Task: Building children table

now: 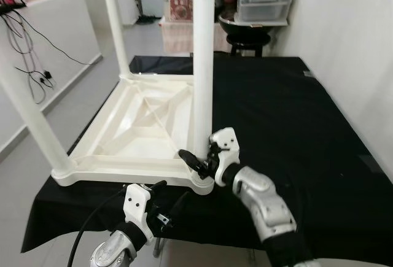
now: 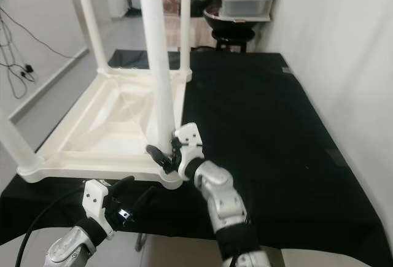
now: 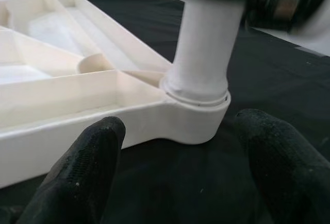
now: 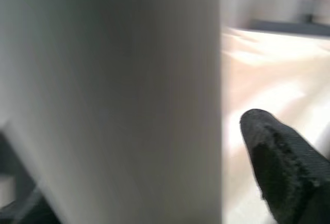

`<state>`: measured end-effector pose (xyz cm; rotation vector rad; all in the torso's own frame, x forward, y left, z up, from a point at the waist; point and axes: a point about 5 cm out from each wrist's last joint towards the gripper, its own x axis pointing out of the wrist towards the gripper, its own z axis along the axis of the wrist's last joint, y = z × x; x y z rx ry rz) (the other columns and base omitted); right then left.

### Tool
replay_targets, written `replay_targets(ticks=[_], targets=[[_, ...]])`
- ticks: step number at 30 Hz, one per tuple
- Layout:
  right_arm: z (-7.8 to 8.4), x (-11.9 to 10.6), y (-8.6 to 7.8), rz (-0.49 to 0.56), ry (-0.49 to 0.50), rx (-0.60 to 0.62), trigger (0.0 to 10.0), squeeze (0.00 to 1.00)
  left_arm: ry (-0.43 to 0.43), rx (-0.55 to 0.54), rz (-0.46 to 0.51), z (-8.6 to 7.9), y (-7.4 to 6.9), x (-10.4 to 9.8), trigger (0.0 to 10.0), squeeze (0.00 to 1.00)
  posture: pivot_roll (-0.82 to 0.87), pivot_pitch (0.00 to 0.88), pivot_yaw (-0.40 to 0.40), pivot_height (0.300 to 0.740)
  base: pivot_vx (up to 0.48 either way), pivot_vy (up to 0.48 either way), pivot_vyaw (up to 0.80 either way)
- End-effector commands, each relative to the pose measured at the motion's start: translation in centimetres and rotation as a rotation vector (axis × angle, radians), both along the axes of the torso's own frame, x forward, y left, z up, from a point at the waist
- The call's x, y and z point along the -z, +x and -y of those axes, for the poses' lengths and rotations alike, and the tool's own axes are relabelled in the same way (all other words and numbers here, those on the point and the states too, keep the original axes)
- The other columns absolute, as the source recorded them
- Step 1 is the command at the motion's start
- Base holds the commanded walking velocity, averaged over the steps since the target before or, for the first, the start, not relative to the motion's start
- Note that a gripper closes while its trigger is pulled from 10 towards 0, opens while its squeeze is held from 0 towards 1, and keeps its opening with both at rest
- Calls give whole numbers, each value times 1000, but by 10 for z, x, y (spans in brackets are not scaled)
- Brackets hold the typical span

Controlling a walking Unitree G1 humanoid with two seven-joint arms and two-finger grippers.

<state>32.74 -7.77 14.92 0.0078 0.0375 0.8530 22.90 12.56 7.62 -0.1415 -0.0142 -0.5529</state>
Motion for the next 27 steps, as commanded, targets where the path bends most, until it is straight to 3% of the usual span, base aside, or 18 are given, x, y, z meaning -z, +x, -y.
replay_targets(ticks=[1,2,3,6,10,14,15,16,27], targets=[[1,-18,5,67,16,-127,10000,0,11,-4,-17,-1,-2,4,10000,0,7,0,-18,740,0,0,0],[4,-23,7,79,-1,-211,10000,0,11,-4,-17,-1,-2,4,10000,0,10,0,-20,740,0,0,0],[4,-23,7,79,-1,-211,10000,0,11,-4,-17,-1,-2,4,10000,0,10,0,-20,740,0,0,0],[13,-24,8,51,-48,-450,10000,0,10,-6,-15,-1,-2,3,10000,0,24,0,-27,740,0,0,0],[17,-24,15,32,-79,-485,10000,0,11,-8,-12,-1,-3,3,10000,0,31,0,-32,740,0,0,0],[21,-26,27,18,-95,-446,9647,0,11,-13,-11,0,-5,2,10000,0,42,0,-36,740,0,0,0],[24,-27,29,14,-96,-437,4353,0,11,-14,-11,0,-6,2,10000,0,44,0,-37,740,0,0,0],[25,-28,31,11,-95,-440,0,0,12,-14,-11,1,-6,2,10000,0,44,0,-37,740,0,0,0],[49,-32,34,-21,-75,-520,0,0,4,-12,-17,2,-10,2,10000,0,32,3,-37,740,0,0,0]])
